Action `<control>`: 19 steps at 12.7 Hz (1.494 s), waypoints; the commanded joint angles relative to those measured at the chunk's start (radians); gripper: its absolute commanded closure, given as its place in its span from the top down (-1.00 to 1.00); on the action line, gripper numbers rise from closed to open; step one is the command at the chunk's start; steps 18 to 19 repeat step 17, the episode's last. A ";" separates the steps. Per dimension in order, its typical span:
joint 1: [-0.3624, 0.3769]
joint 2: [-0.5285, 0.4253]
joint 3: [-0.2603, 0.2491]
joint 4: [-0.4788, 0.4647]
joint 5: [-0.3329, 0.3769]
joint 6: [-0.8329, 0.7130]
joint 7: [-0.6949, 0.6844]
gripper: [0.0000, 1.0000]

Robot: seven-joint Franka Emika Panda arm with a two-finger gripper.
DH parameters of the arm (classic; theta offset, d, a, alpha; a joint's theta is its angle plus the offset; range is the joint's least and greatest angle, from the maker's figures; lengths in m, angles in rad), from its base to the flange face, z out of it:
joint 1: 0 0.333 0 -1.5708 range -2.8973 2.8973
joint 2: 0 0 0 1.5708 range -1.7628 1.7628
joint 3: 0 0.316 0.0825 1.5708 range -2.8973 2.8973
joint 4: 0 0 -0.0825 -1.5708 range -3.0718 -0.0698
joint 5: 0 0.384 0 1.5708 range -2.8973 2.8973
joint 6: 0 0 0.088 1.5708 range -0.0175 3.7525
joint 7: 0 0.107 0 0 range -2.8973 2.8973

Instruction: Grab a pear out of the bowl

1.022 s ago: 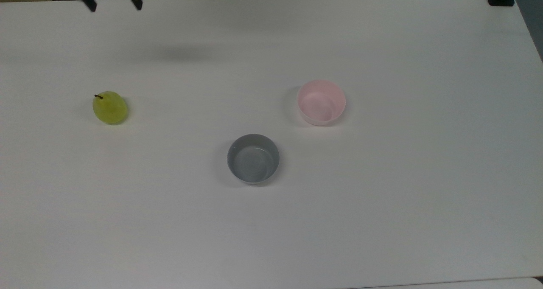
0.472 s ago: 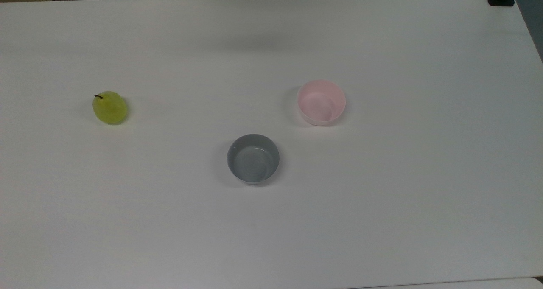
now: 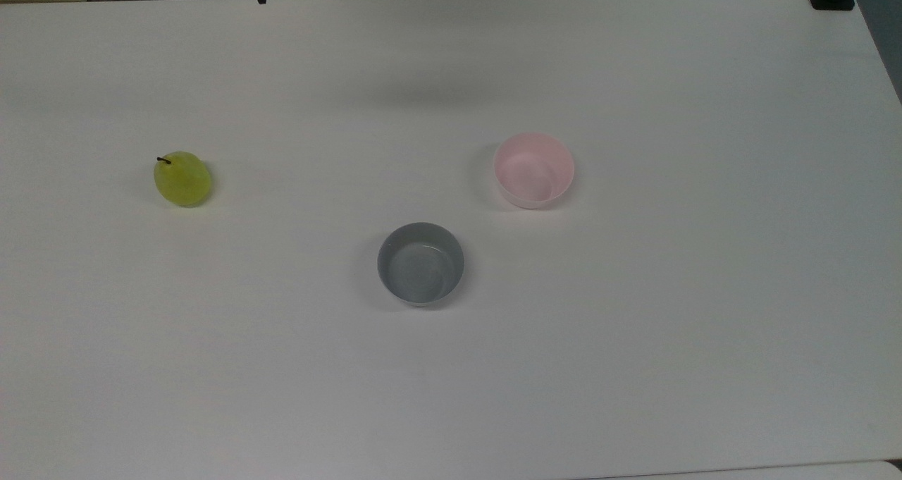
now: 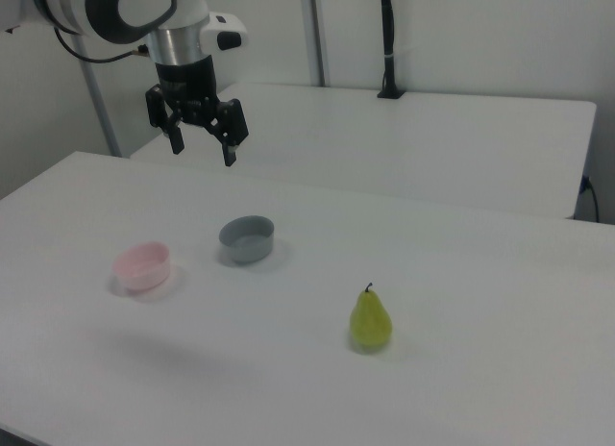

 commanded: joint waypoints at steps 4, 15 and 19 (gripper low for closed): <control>-0.023 -0.018 0.044 -0.042 -0.020 0.038 -0.027 1.00; 0.069 -0.012 0.017 -0.043 -0.097 0.035 0.027 1.00; 0.069 -0.012 0.017 -0.043 -0.097 0.034 0.028 1.00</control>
